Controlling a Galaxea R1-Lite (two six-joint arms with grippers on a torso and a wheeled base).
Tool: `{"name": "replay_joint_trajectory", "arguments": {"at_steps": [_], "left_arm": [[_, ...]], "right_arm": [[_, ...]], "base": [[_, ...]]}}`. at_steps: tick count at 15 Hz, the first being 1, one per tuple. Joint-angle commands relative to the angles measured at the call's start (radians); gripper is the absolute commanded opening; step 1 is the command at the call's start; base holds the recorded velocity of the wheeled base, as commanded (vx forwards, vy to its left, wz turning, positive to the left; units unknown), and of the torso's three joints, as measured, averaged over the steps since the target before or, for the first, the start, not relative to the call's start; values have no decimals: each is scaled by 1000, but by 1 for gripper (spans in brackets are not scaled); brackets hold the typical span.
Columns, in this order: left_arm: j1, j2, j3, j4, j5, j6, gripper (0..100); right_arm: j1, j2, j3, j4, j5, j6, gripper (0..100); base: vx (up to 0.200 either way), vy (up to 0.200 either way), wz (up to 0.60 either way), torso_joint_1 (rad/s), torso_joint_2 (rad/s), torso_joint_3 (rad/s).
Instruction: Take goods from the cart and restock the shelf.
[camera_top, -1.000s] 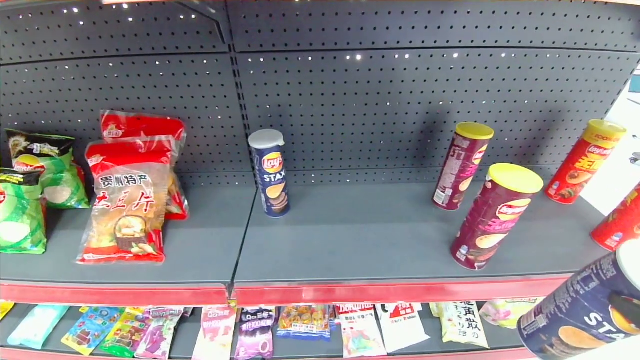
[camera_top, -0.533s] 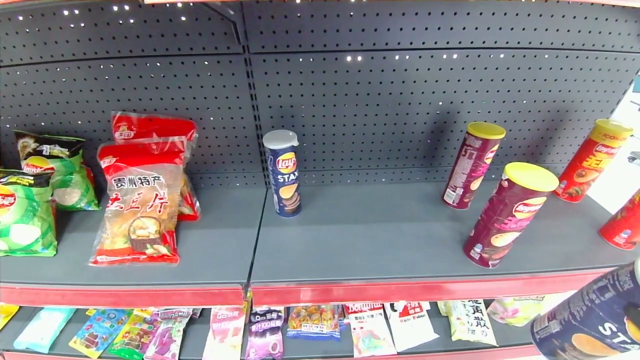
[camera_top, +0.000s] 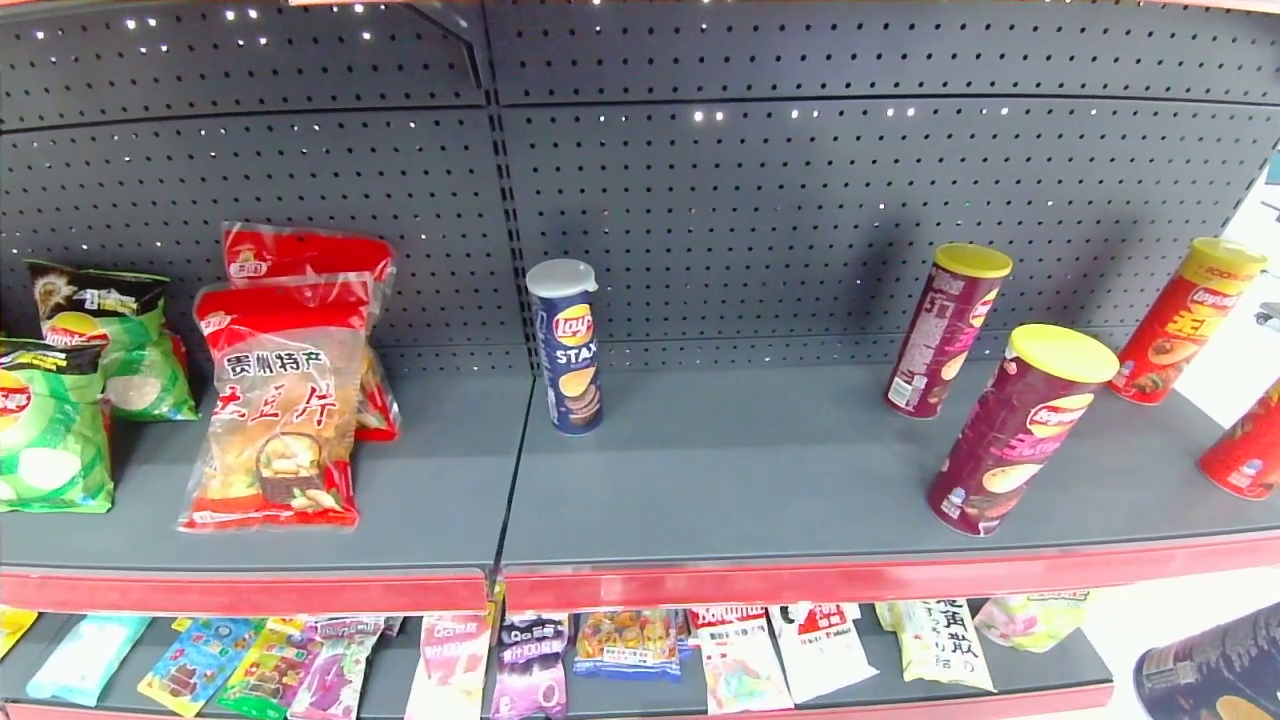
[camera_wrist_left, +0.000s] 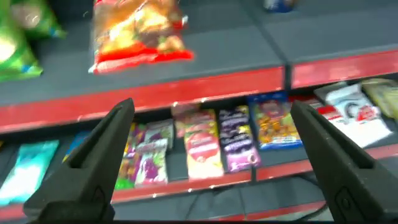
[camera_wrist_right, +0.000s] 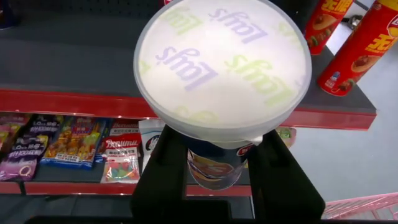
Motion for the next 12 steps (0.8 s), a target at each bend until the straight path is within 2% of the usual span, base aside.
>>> {"name": "replay_joint_trajectory", "arguments": {"at_steps": [1, 2, 3, 4, 5, 6, 8, 9, 10, 11, 12], "left_arm": [[-15, 236, -239, 17, -48, -44, 100], [-26, 365, -325, 12, -124, -78, 100], [-34, 404, -325, 12, -175, -55, 100], [-41, 444, -325, 12, -221, -15, 100], [-41, 543, -365, 12, -241, 26, 100], [-50, 623, -404, 12, -255, 42, 100], [-129, 766, -442, -16, -327, 63, 100], [-185, 893, -448, -95, -353, 66, 100], [-207, 1011, -453, -193, -353, 68, 100], [-208, 1135, -463, -325, -365, 66, 100], [-208, 1226, -479, -417, -385, 65, 100]], "right_arm": [[-8, -47, 15, -1, -1, 0, 0], [-8, -46, 17, -1, -2, 0, 0], [-8, -46, 17, -1, -2, -2, 0], [-8, -43, 14, -1, -4, -5, 0], [-9, -46, 14, -1, -4, -8, 0], [-8, -43, 12, -1, -4, -8, 0], [-8, -44, 14, -1, -4, -8, 0], [-8, -47, 15, -1, -2, -8, 0], [-8, -46, 15, -1, -2, -10, 0], [-8, -44, 12, -1, -4, -8, 0], [-8, -44, 9, -1, -4, -8, 0]], "base": [[0, 0, 0, 0, 0, 0], [0, 0, 0, 0, 0, 0], [0, 0, 0, 0, 0, 0], [0, 0, 0, 0, 0, 0], [0, 0, 0, 0, 0, 0], [0, 0, 0, 0, 0, 0], [0, 0, 0, 0, 0, 0], [0, 0, 0, 0, 0, 0], [0, 0, 0, 0, 0, 0], [0, 0, 0, 0, 0, 0], [0, 0, 0, 0, 0, 0]]}}
